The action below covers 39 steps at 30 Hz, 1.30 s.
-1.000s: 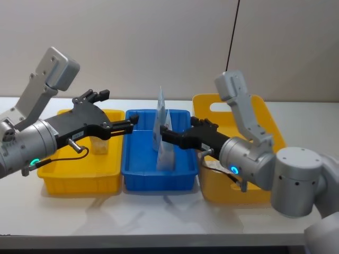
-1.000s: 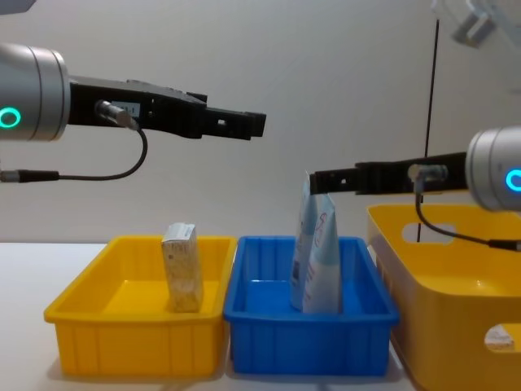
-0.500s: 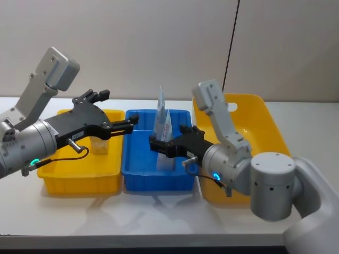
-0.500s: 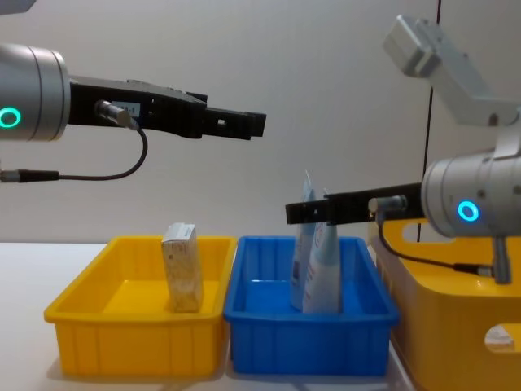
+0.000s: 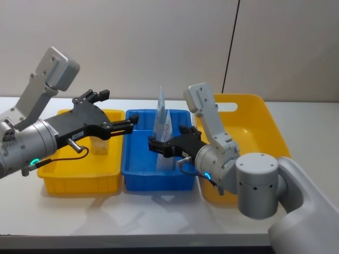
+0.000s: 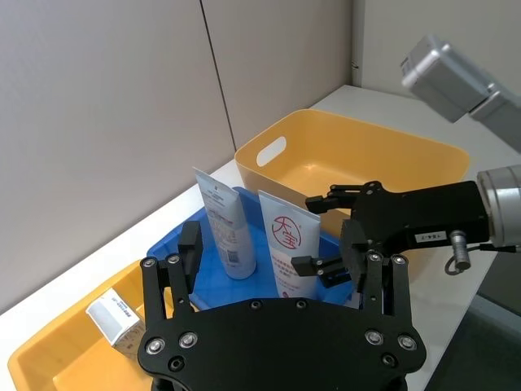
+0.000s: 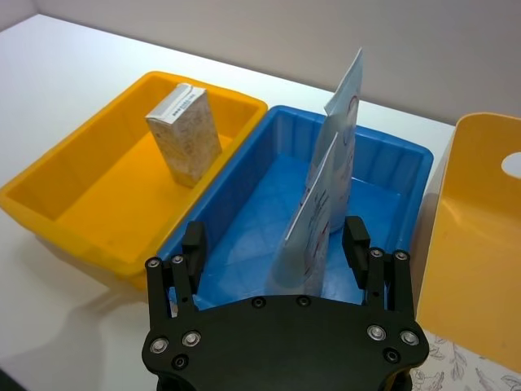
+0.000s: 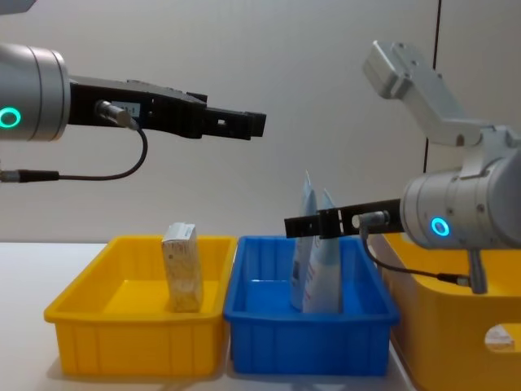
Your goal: Bimanual collaborative sorting of washing and personal care products
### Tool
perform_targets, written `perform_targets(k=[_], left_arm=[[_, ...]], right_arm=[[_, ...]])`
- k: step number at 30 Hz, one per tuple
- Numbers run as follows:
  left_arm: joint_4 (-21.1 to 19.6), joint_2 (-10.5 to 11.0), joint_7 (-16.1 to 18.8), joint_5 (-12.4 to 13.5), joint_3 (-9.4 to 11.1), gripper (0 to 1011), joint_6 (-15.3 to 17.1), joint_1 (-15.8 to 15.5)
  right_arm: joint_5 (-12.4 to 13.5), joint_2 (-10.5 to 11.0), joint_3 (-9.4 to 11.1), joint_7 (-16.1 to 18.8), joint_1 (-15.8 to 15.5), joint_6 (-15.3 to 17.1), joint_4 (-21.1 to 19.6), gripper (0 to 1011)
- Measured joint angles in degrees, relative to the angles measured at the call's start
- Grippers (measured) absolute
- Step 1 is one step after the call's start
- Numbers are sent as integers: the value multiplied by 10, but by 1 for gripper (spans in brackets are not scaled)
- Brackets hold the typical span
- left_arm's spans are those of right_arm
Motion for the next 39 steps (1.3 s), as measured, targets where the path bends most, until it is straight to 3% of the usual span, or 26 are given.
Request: perform_targets(k=[26, 30, 39], left_arm=[[0, 0, 0, 0, 0, 1001, 0, 0], [0, 0, 0, 0, 0, 1001, 0, 0], [0, 0, 0, 0, 0, 1001, 0, 0]], right_arm=[[-34, -25, -3, -23, 23, -20, 65, 994], [-37, -26, -3, -24, 24, -22, 70, 917], [-41, -28, -3, -24, 26, -25, 76, 639]])
